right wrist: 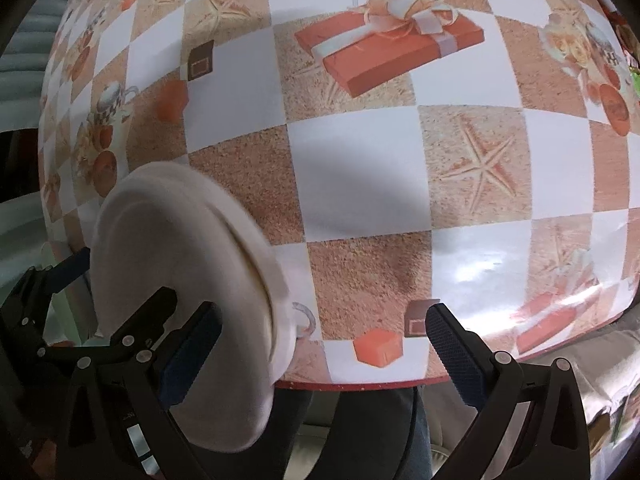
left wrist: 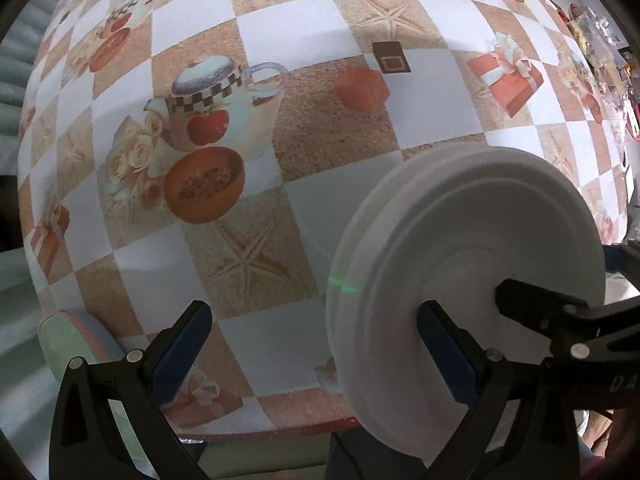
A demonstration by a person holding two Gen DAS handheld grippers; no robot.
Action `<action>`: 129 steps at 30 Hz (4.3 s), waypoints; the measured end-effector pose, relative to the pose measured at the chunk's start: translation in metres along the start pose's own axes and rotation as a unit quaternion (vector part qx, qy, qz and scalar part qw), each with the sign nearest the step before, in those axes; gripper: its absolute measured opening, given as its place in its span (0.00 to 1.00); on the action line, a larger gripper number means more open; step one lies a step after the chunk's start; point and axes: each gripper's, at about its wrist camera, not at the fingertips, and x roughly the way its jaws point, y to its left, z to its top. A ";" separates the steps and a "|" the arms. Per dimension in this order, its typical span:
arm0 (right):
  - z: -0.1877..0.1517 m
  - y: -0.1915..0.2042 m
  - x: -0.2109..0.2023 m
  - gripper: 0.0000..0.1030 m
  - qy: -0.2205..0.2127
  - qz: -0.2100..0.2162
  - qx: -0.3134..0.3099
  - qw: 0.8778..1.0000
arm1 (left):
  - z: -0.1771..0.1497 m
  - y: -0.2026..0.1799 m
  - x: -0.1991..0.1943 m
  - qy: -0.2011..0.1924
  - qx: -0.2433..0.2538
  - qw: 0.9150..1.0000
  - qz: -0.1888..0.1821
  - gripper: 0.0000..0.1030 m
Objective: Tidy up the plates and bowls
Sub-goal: 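Close both grippers on the rim of the stack, then lift the whole stack with both grippers and carry it along the table, then lower the stack onto the table by the curtain and open both grippers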
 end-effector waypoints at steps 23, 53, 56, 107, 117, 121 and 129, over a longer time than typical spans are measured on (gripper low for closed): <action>-0.003 0.040 -0.004 0.37 0.013 0.070 -0.001 0.997 | -0.012 -0.023 -0.025 -0.014 -0.021 0.996 -0.086 0.43; -0.014 0.191 -0.057 0.37 -0.027 0.015 -0.174 0.984 | -0.081 0.123 -0.089 -0.110 -0.178 0.975 -0.079 0.43; -0.018 0.211 -0.056 0.37 -0.026 0.009 -0.196 0.980 | -0.091 0.141 -0.090 -0.115 -0.196 0.971 -0.079 0.43; -0.030 0.346 0.034 0.50 0.019 0.001 -0.291 0.957 | -0.150 0.243 -0.049 -0.122 -0.262 0.957 0.010 0.78; -0.034 0.340 0.007 0.98 -0.015 -0.003 -0.296 0.955 | -0.157 0.245 -0.056 -0.123 -0.281 0.951 0.022 0.90; -0.039 0.334 -0.010 0.98 -0.040 -0.007 -0.310 0.950 | -0.165 0.241 -0.065 -0.134 -0.290 0.947 0.040 0.90; -0.049 0.332 -0.037 0.98 -0.063 -0.029 -0.342 0.937 | -0.176 0.236 -0.088 -0.142 -0.294 0.943 0.061 0.91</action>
